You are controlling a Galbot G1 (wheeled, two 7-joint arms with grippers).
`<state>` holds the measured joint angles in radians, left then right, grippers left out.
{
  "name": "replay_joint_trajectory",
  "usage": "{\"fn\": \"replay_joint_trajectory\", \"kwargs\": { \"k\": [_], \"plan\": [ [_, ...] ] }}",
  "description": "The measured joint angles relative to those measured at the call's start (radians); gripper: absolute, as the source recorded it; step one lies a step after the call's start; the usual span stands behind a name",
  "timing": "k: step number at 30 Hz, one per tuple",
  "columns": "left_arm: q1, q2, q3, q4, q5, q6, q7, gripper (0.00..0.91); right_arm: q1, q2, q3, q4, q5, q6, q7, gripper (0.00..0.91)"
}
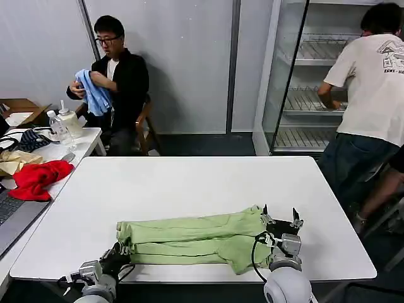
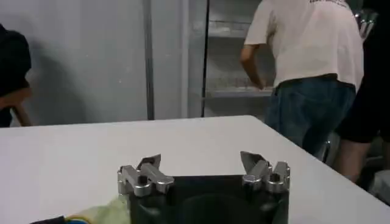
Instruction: Fold and organize the clothes.
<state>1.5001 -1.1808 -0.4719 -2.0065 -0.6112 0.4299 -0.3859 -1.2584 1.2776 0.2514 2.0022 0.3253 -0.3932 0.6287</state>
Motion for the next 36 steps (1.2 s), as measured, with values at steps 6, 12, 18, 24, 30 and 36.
{"fn": "replay_joint_trajectory", "kwargs": {
  "k": [6,12,18,24,30,36],
  "plan": [
    [-0.012,0.022,-0.021,0.019,0.018,-0.010,0.001,0.020,-0.003,0.003,-0.002,0.000,0.001,0.005,0.001,0.907],
    [-0.032,0.074,-0.055,0.050,0.034,-0.024,0.005,0.020,-0.004,0.002,-0.002,-0.004,0.002,0.011,0.001,0.907],
    [-0.055,0.145,-0.089,0.080,0.043,-0.046,0.015,0.020,-0.011,0.002,-0.001,-0.006,0.002,0.019,0.003,0.907],
    [-0.067,0.220,-0.123,0.088,0.044,-0.056,0.017,0.020,-0.013,0.007,-0.002,-0.005,0.001,0.021,0.004,0.907],
    [-0.062,0.253,-0.135,0.053,0.043,-0.059,0.020,0.020,-0.019,0.014,-0.006,-0.006,-0.004,0.022,0.006,0.907],
    [-0.057,0.252,-0.122,-0.026,0.055,-0.054,0.024,0.020,-0.025,0.018,-0.006,-0.005,-0.010,0.023,0.008,0.907]
  ]
}}
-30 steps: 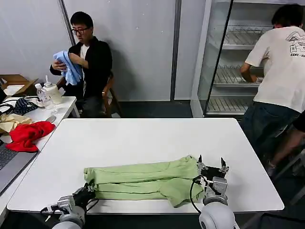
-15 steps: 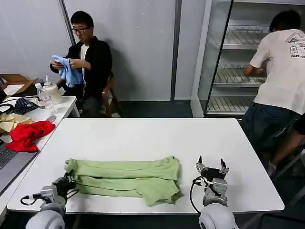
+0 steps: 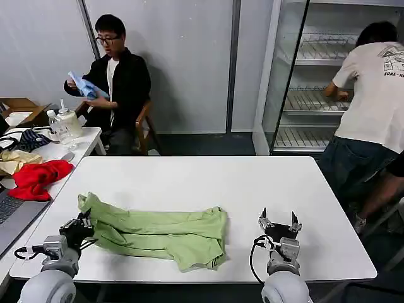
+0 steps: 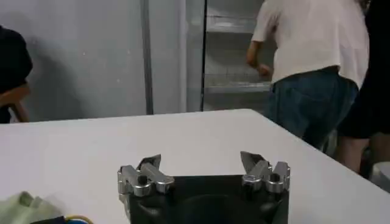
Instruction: Fold and organize the clothes.
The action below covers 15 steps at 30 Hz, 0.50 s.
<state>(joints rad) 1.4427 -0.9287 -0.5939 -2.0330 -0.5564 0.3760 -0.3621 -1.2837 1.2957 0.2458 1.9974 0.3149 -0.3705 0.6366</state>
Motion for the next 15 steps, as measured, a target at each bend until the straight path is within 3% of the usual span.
{"fn": "replay_joint_trajectory", "kwargs": {
  "k": [15],
  "plan": [
    [-0.020,-0.074,0.117,-0.153,-0.011,0.001,0.022,0.020,-0.009,0.014,0.002,0.028,-0.024,-0.016,0.012,0.907]
  ]
}}
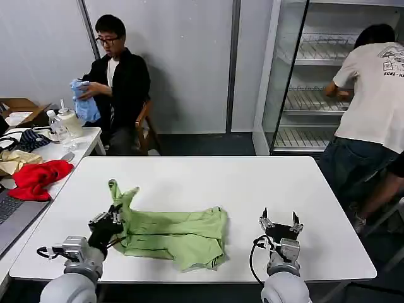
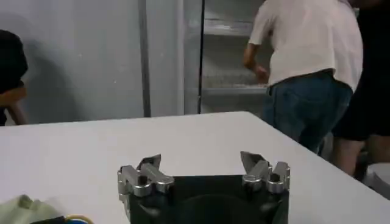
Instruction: Fold and organize the clothes.
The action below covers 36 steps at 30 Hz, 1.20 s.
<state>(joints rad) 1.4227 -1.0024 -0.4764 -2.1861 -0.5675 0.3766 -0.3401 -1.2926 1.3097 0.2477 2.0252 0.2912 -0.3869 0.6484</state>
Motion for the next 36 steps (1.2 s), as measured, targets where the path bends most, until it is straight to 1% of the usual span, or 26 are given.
{"fn": "replay_joint_trajectory", "kwargs": {
  "k": [11,24,33,34,35,36],
  "plan": [
    [-0.027,-0.096,0.125,0.005,0.047,-0.012,0.014,0.020,-0.011,0.005,0.003,0.012,-0.014,-0.003,0.007,0.907],
    [-0.072,-0.222,0.271,0.052,0.123,-0.026,0.027,0.020,-0.006,0.009,0.003,0.008,-0.019,-0.002,0.009,0.907],
    [-0.088,-0.282,0.340,0.095,0.163,-0.034,0.030,0.020,-0.007,0.010,0.007,0.004,-0.019,0.000,0.010,0.907],
    [-0.086,-0.288,0.347,0.101,0.168,-0.036,0.030,0.111,-0.008,0.010,0.007,0.004,-0.019,0.001,0.010,0.907],
    [-0.084,-0.292,0.354,0.105,0.172,-0.036,0.031,0.907,-0.009,0.010,0.008,0.004,-0.019,0.002,0.010,0.907],
    [-0.083,-0.295,0.361,0.110,0.173,-0.036,0.032,0.907,-0.009,0.010,0.009,0.004,-0.019,0.003,0.010,0.907]
  ]
}}
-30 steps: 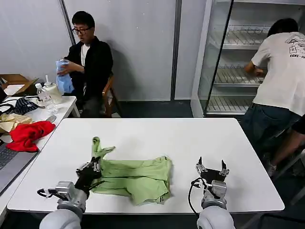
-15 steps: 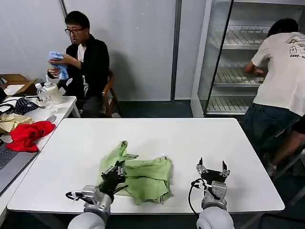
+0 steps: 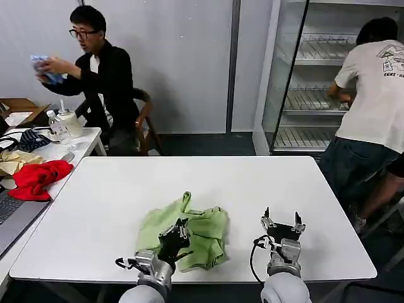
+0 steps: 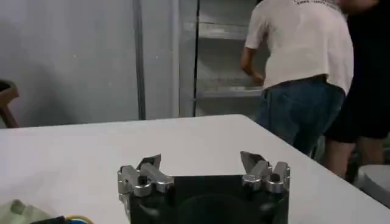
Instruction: Fold and organize the clothes.
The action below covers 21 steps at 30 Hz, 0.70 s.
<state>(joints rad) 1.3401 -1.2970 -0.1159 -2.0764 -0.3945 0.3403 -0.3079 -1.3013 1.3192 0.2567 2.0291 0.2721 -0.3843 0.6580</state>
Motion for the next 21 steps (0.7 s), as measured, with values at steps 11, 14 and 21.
{"fn": "replay_joint_trajectory", "kwargs": {
  "k": [11,14,21],
  "plan": [
    [0.017,-0.018,0.034,0.016,-0.006,0.005,-0.005,0.907,0.003,0.006,-0.007,-0.010,0.000,0.003,0.001,0.907],
    [0.023,-0.015,0.033,0.003,-0.016,0.006,-0.005,0.907,0.004,0.007,-0.008,-0.012,0.000,0.003,0.001,0.907],
    [0.031,0.003,0.011,-0.043,-0.035,0.012,-0.009,0.907,0.012,0.008,-0.010,-0.012,0.001,-0.001,0.004,0.907]
  ]
}}
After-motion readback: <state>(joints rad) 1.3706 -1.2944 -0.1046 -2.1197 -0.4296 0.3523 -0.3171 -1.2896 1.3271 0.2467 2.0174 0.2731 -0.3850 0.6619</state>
